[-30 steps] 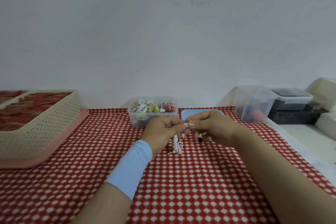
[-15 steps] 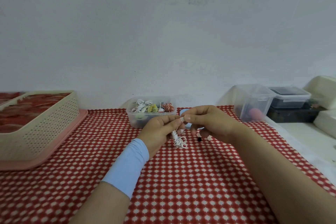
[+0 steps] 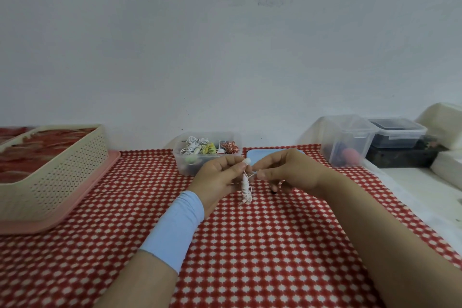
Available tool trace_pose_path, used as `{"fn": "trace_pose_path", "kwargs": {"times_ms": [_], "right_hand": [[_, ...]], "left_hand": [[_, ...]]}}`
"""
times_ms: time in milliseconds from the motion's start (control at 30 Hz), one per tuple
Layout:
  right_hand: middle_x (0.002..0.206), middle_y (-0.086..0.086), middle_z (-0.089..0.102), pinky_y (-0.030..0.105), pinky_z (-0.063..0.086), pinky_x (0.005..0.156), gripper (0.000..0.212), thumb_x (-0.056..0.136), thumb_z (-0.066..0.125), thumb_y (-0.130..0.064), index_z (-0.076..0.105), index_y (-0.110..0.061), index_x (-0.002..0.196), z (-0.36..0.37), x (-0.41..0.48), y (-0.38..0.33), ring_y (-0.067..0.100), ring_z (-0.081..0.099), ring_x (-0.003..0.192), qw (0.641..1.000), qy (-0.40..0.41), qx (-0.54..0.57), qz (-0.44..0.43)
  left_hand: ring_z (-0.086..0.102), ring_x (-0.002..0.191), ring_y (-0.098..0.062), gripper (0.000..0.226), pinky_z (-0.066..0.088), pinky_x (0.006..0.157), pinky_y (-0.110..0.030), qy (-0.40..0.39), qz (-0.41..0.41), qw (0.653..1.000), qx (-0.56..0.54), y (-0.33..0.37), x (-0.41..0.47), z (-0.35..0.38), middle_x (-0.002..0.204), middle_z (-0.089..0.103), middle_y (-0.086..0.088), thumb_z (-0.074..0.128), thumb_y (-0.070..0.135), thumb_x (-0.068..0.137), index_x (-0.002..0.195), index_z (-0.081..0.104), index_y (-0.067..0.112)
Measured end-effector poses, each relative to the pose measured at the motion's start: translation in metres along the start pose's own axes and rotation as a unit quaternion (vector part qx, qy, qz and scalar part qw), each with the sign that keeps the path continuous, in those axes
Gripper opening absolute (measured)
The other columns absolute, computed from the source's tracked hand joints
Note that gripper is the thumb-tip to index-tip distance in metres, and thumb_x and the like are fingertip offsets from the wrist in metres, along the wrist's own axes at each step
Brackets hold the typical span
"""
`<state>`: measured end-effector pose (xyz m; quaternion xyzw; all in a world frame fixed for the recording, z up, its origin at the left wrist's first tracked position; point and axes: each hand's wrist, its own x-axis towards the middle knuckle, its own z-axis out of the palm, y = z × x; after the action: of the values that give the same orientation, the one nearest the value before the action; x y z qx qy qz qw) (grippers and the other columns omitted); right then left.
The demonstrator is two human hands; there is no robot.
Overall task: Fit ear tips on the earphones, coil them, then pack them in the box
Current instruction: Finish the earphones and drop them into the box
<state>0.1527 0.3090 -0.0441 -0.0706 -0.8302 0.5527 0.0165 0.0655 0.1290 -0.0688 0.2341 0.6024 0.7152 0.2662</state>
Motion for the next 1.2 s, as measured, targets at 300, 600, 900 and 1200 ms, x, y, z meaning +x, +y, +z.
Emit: {"fn": "trace_pose_path", "kwargs": {"times_ms": [300, 600, 900, 1200], "right_hand": [[0.082, 0.004, 0.078, 0.025, 0.039, 0.045, 0.016, 0.089, 0.078, -0.025, 0.075, -0.01, 0.094, 0.001, 0.003, 0.002, 0.016, 0.058, 0.048, 0.998, 0.041, -0.041, 0.013], [0.078, 0.007, 0.075, 0.021, 0.037, 0.044, 0.023, 0.089, 0.078, -0.026, 0.076, -0.003, 0.092, 0.004, 0.004, -0.002, 0.016, 0.057, 0.05, 0.998, 0.06, 0.001, 0.005], [0.089, -0.001, 0.078, 0.017, 0.043, 0.047, 0.007, 0.095, 0.07, -0.02, 0.077, -0.02, 0.098, -0.031, -0.002, 0.002, 0.013, 0.062, 0.059, 0.989, 0.113, -0.086, 0.031], [0.085, -0.023, 0.075, 0.021, 0.053, 0.084, 0.016, 0.079, 0.086, -0.023, 0.081, -0.037, 0.085, -0.035, -0.001, 0.015, 0.001, 0.068, 0.089, 0.945, 0.021, -0.311, 0.095]], "left_hand": [[0.066, 0.073, -0.012, 0.013, 0.059, 0.063, -0.028, 0.089, 0.001, 0.955, 0.282, -0.003, 0.005, 0.0, 0.095, 0.069, -0.002, 0.065, 0.014, 0.092, 0.105, 0.062, 0.012], [0.065, 0.087, -0.003, 0.028, 0.052, 0.081, -0.021, 0.038, 0.09, 0.913, 0.397, 0.008, -0.001, 0.013, 0.093, 0.07, 0.011, 0.072, 0.04, 0.083, 0.11, 0.065, 0.037], [0.064, 0.068, 0.01, 0.017, 0.048, 0.062, -0.005, 0.072, 0.086, 0.963, 0.245, 0.003, 0.001, 0.005, 0.086, 0.07, 0.012, 0.074, 0.009, 0.085, 0.089, 0.071, 0.025], [0.053, 0.057, -0.004, 0.019, 0.046, 0.058, -0.012, 0.039, 0.057, 0.956, 0.284, 0.0, 0.002, 0.005, 0.082, 0.075, 0.005, 0.058, 0.022, 0.097, 0.1, 0.077, 0.023]]}}
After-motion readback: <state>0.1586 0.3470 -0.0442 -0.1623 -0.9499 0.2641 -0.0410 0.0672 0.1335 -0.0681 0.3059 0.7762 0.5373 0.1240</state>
